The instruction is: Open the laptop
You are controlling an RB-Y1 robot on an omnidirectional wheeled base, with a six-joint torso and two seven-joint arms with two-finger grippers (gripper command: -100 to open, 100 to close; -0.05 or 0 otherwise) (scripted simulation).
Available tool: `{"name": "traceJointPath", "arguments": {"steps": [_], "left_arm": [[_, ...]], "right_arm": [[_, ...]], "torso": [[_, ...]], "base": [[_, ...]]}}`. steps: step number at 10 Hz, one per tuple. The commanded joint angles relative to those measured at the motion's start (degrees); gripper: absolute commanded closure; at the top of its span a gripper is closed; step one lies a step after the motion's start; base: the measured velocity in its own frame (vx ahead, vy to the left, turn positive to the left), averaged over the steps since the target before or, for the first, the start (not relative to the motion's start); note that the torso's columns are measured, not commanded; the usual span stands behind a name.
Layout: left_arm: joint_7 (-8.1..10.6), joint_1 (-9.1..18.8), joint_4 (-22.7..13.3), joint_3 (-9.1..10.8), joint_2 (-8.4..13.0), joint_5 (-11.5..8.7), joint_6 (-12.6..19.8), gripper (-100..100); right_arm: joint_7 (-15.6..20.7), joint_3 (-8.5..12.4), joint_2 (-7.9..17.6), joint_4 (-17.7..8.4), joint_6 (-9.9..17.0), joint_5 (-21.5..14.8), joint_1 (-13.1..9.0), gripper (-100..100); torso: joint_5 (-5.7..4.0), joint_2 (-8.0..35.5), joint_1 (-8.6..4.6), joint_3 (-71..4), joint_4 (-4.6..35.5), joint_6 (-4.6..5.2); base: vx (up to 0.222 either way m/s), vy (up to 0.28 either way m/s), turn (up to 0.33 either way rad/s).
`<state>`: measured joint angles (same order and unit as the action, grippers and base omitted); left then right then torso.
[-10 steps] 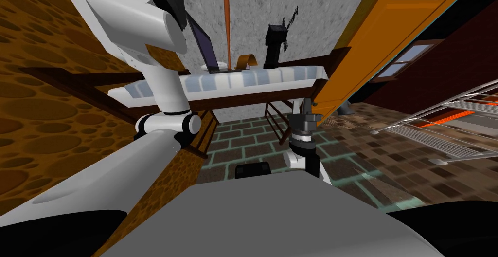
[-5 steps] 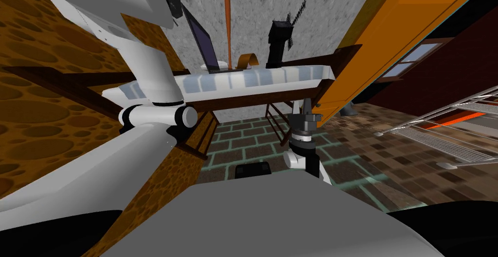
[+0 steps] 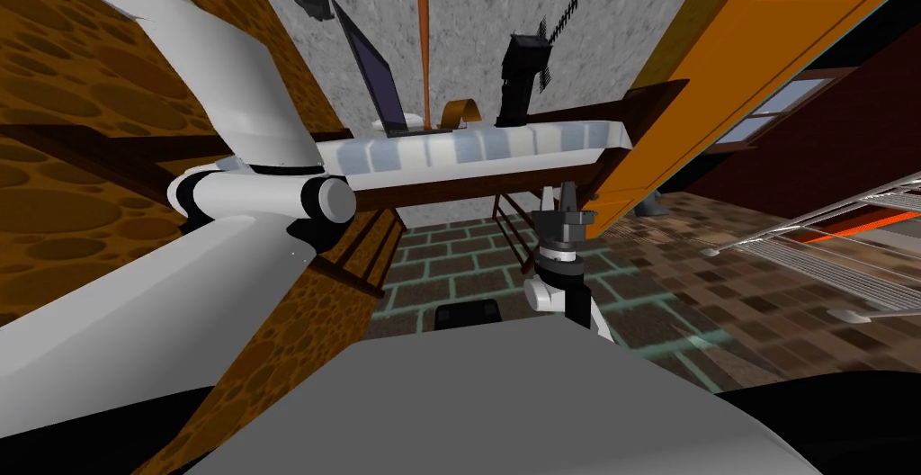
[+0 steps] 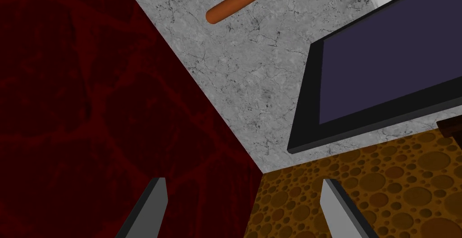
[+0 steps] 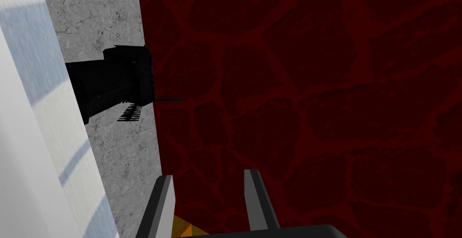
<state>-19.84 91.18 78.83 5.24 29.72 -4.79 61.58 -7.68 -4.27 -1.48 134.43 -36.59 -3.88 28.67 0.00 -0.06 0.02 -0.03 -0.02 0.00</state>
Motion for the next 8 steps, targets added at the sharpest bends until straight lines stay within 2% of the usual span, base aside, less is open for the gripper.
{"name": "traceJointPath", "arguments": {"steps": [1,2,3,4,5,6,8], "left_arm": [[-0.08,4.1,-3.5,-0.06,0.8,-1.4,4.5,-100],[-0.08,4.4,-3.5,-0.06,0.8,-1.4,6.2,-100],[-0.08,6.7,-5.6,-0.12,1.3,-2.3,7.8,-100],[-0.08,6.7,-5.6,-0.12,1.3,-2.3,9.0,-100],[-0.08,8.8,-7.6,-0.18,1.7,-3.2,11.0,-100],[-0.08,8.8,-7.6,-0.18,1.7,-3.2,11.7,-100],[-0.03,12.2,-10.9,-0.30,2.5,-4.6,15.3,-100]], "right_arm": [[0.0,0.0,0.0,0.0,0.0,0.0,0.0,0],[0.0,0.0,0.0,0.0,0.0,0.0,0.0,0],[0.0,0.0,0.0,0.0,0.0,0.0,0.0,0],[0.0,0.0,0.0,0.0,0.0,0.0,0.0,0],[0.0,0.0,0.0,0.0,0.0,0.0,0.0,0],[0.0,0.0,0.0,0.0,0.0,0.0,0.0,0],[0.0,0.0,0.0,0.0,0.0,0.0,0.0,0]], "torso": [[0.00,0.0,-0.02,0.0,0.0,0.01],[0.00,0.0,0.03,0.0,0.0,0.00],[0.01,0.0,-0.01,0.0,0.0,0.01],[-0.01,0.1,-0.03,0.0,0.0,0.00],[-0.01,0.1,-0.05,0.1,0.0,0.01],[-0.02,0.1,-0.06,0.1,0.0,0.00],[0.00,0.1,0.01,0.1,0.0,0.00]], "base": [[0.102,0.032,0.021],[0.082,0.020,0.010],[0.079,0.020,0.019],[0.063,0.014,0.009],[0.064,0.010,0.018],[0.053,0.011,0.009],[0.078,0.028,0.019]]}}
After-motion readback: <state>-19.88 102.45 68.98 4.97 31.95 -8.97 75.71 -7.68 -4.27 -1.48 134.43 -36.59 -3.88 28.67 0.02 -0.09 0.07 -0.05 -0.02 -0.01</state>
